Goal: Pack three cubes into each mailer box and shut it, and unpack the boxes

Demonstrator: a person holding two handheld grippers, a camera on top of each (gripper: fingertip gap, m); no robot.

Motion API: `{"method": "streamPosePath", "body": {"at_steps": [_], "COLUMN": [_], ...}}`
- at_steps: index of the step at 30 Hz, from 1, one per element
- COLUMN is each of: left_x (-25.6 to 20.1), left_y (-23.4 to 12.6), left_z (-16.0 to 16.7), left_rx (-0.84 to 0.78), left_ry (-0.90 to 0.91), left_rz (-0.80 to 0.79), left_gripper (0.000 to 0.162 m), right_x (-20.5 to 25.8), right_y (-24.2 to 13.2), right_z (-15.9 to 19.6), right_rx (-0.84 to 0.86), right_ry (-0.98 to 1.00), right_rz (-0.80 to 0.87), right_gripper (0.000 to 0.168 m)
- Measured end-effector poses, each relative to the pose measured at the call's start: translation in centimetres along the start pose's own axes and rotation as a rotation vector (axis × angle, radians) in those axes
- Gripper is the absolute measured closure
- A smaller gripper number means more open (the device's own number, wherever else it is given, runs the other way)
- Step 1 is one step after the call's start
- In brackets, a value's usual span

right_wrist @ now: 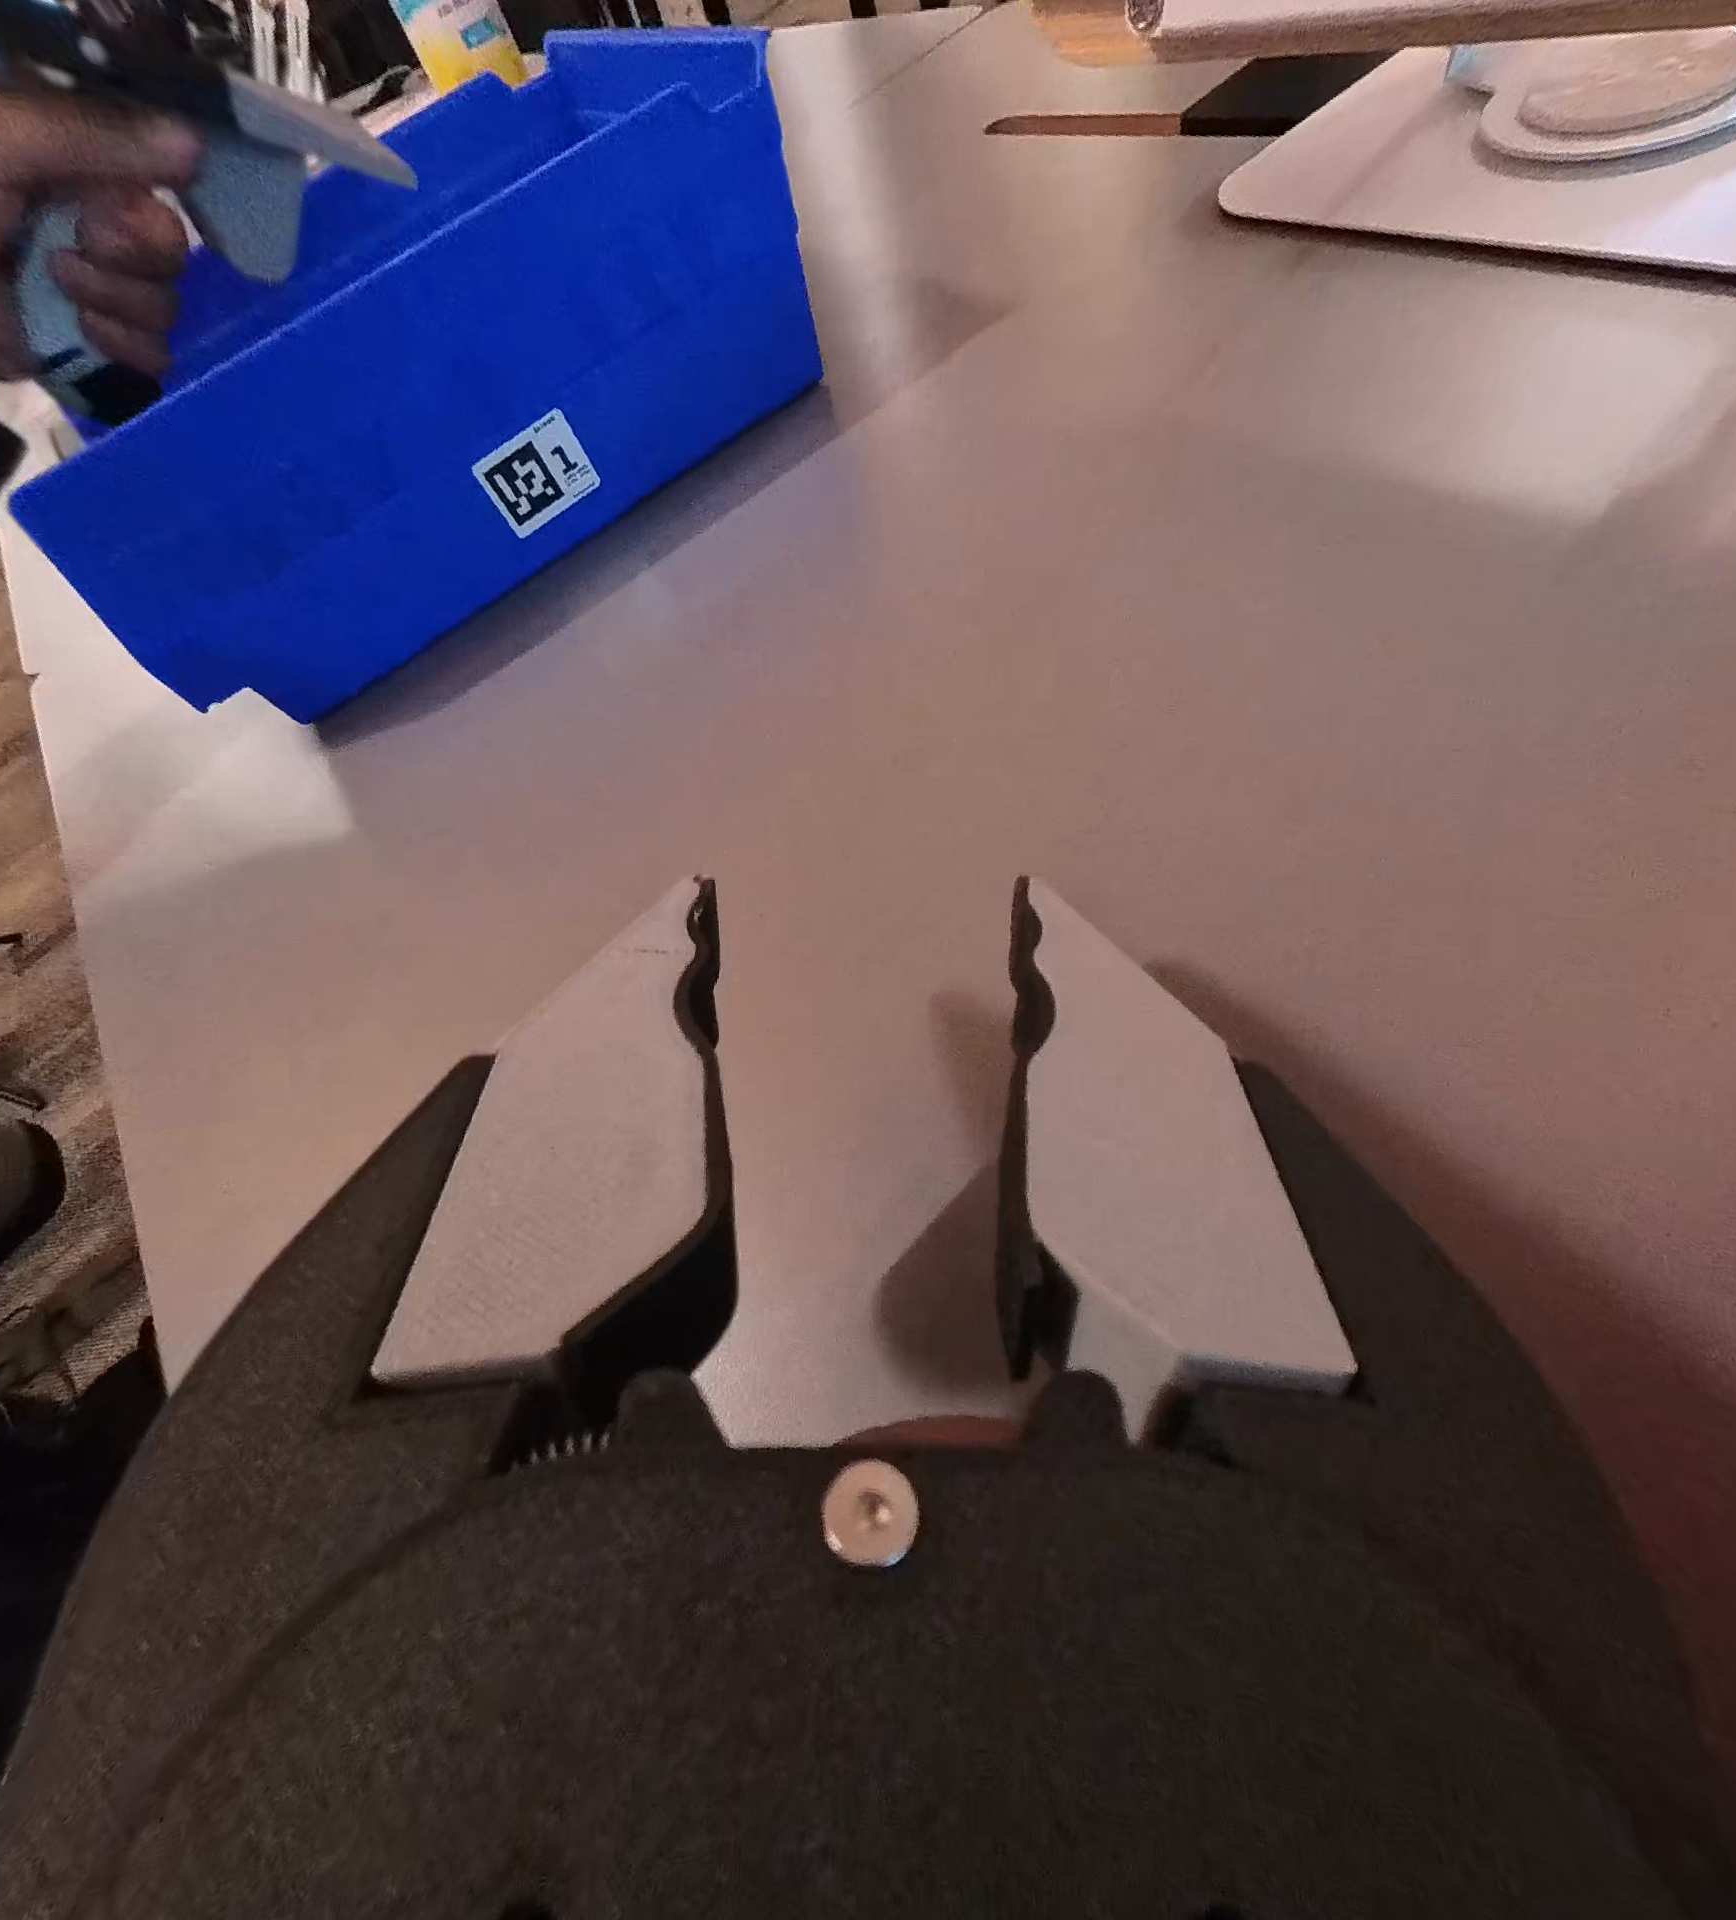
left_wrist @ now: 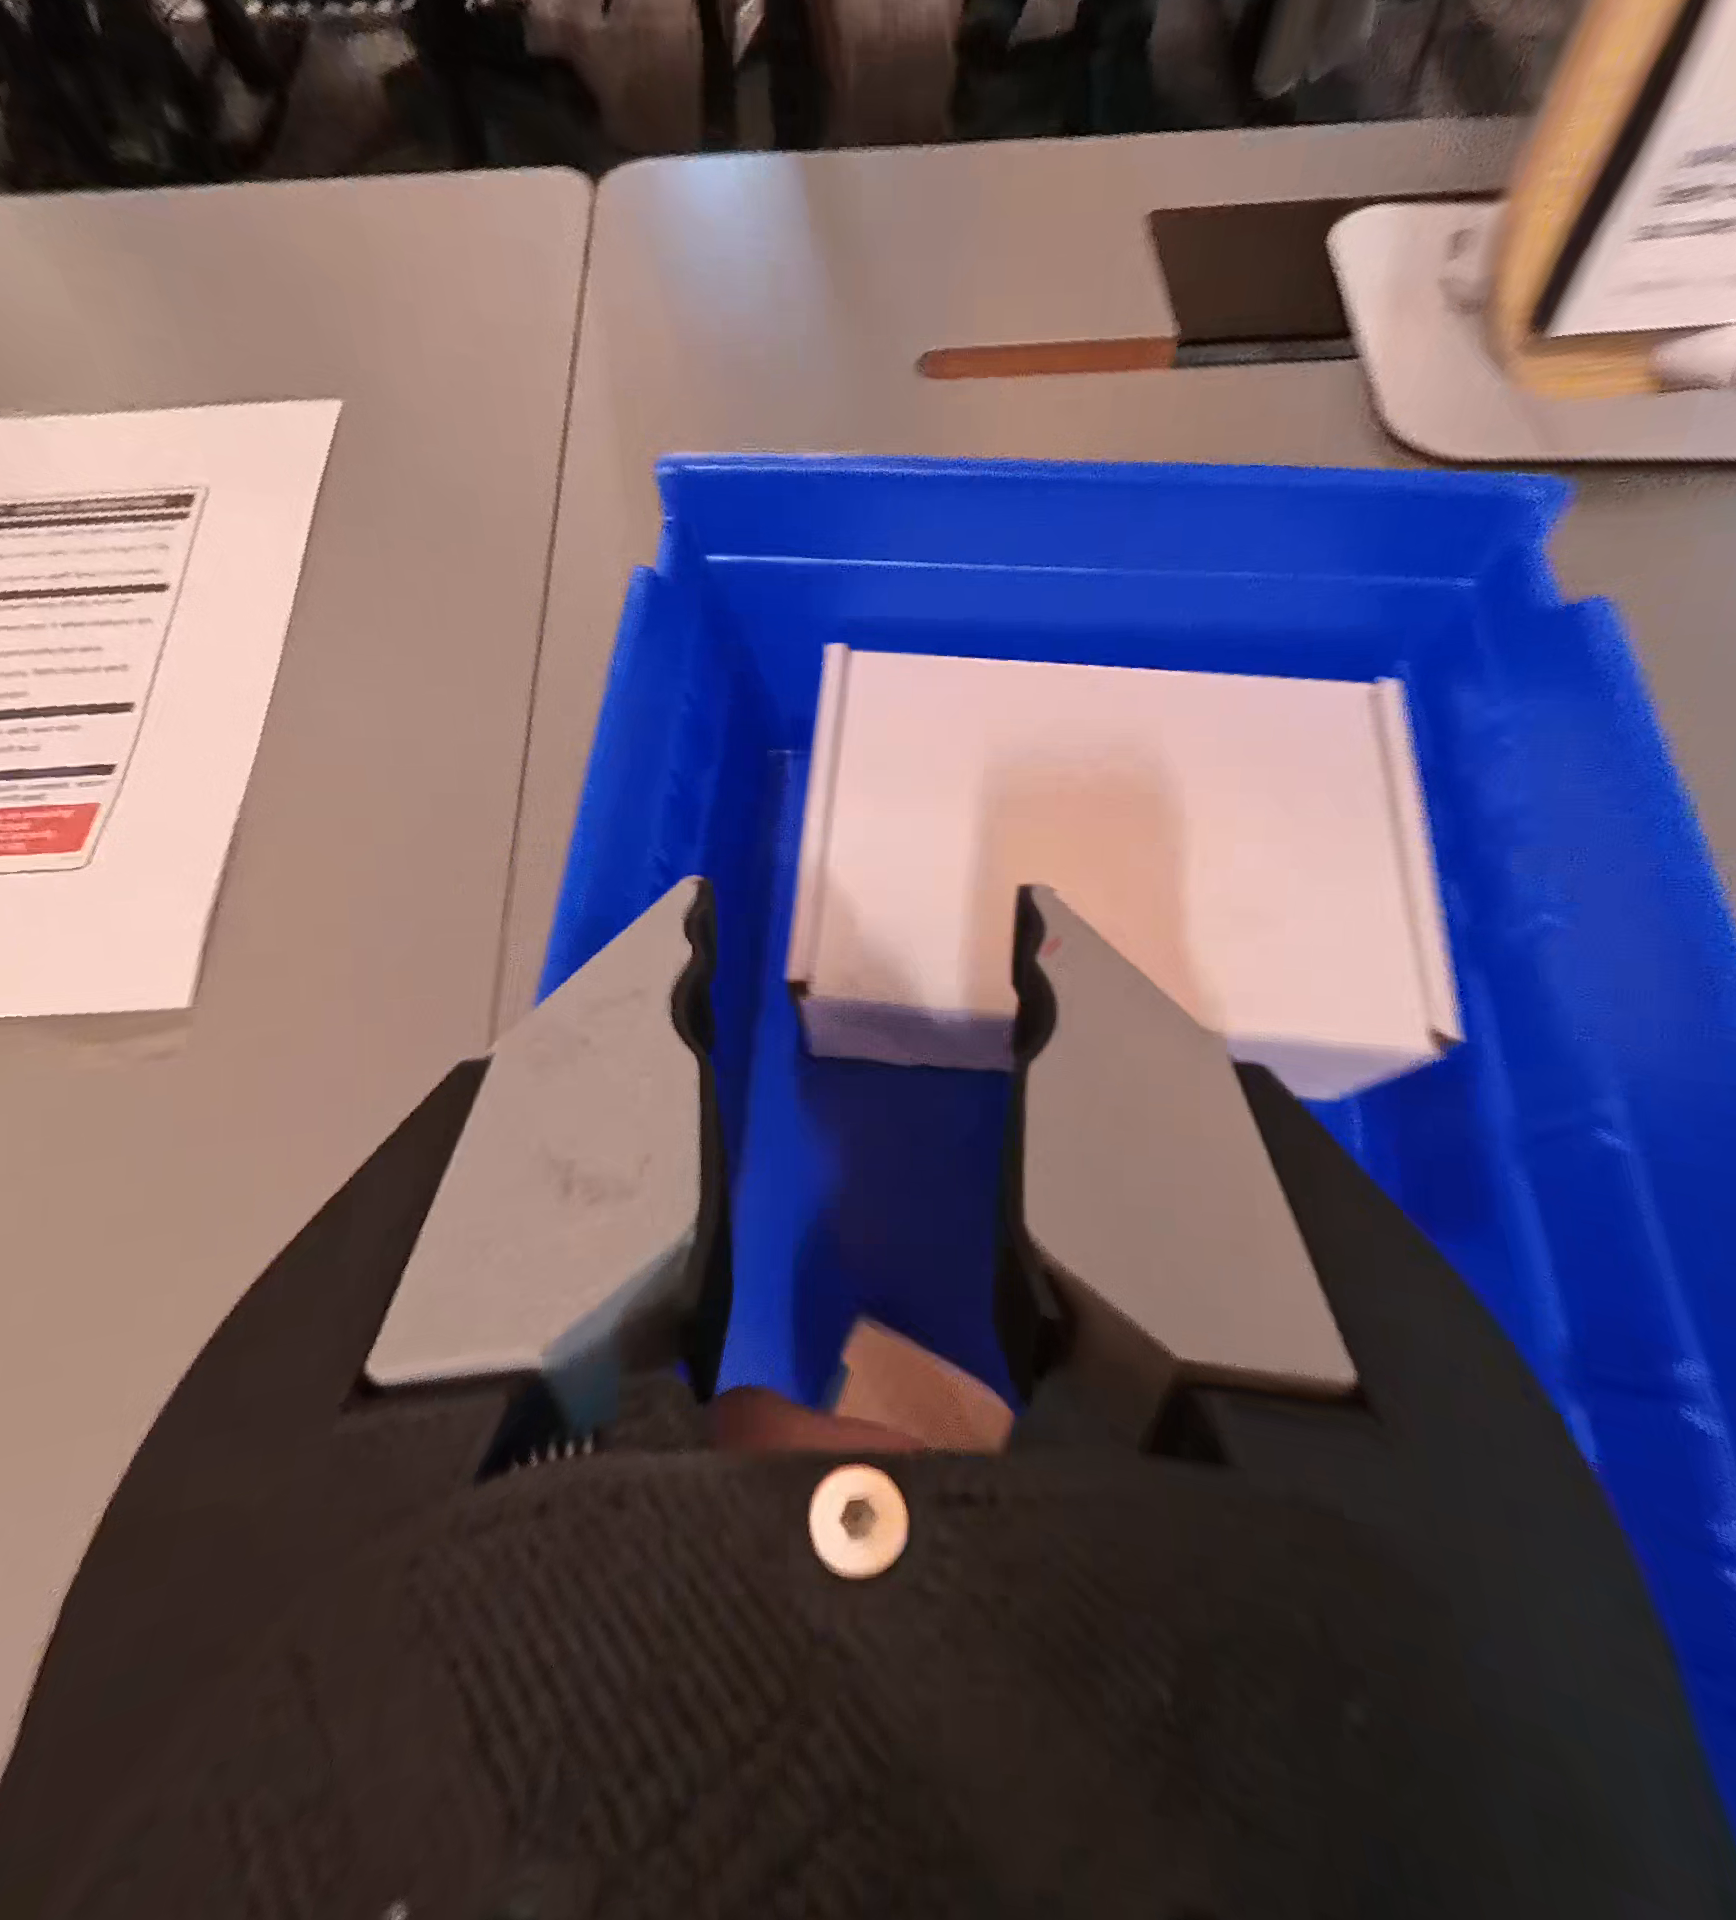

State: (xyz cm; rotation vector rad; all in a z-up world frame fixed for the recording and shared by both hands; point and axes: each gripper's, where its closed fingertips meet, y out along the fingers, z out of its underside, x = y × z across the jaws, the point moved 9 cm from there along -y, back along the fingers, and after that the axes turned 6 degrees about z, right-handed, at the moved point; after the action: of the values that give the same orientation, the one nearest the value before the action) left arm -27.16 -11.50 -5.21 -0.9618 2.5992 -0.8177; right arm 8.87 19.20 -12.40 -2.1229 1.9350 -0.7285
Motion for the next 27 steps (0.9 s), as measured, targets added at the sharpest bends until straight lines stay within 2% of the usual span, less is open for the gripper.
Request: {"method": "streamPosePath", "body": {"at_steps": [5,7,9,11,13,17,19,24,27], "left_x": [1.3,1.2,1.2,1.2,1.0,1.8,2.3,2.4,2.2], "left_y": [3.8,4.9,5.4,5.6,5.6,5.4,5.1,4.5,4.4], "left_z": [-0.4,-0.2,-0.4,-0.5,-0.3,0.0,-0.1,0.3,0.3], "left_rx": [0.144,0.204,0.195,0.191,0.192,0.172,0.187,0.2,0.213], "left_ry": [0.056,0.082,0.09,0.076,0.042,-0.049,-0.043,0.005,-0.031], "left_rz": [-0.118,-0.125,-0.137,-0.114,-0.045,-0.007,-0.041,-0.105,-0.067], "left_gripper": [0.126,0.127,0.132,0.139,0.154,0.154,0.141,0.144,0.154], "right_x": [0.1,0.0,0.1,0.2,0.3,0.4,0.5,0.6,0.6], "right_y": [0.1,0.0,0.0,0.1,0.1,0.0,0.0,-0.1,-0.1], "right_z": [0.0,0.0,0.0,0.0,0.1,0.1,0.1,0.1,0.2], "right_rx": [0.007,0.003,0.002,0.006,0.009,0.006,0.002,0.003,0.004], "right_ry": [-0.004,-0.001,-0.008,-0.018,-0.024,-0.024,-0.022,-0.022,-0.023], "right_rz": [-0.005,-0.007,-0.007,-0.008,-0.013,-0.021,-0.025,-0.036,-0.04], "right_gripper": [0.115,0.115,0.116,0.116,0.116,0.117,0.118,0.118,0.119]}}
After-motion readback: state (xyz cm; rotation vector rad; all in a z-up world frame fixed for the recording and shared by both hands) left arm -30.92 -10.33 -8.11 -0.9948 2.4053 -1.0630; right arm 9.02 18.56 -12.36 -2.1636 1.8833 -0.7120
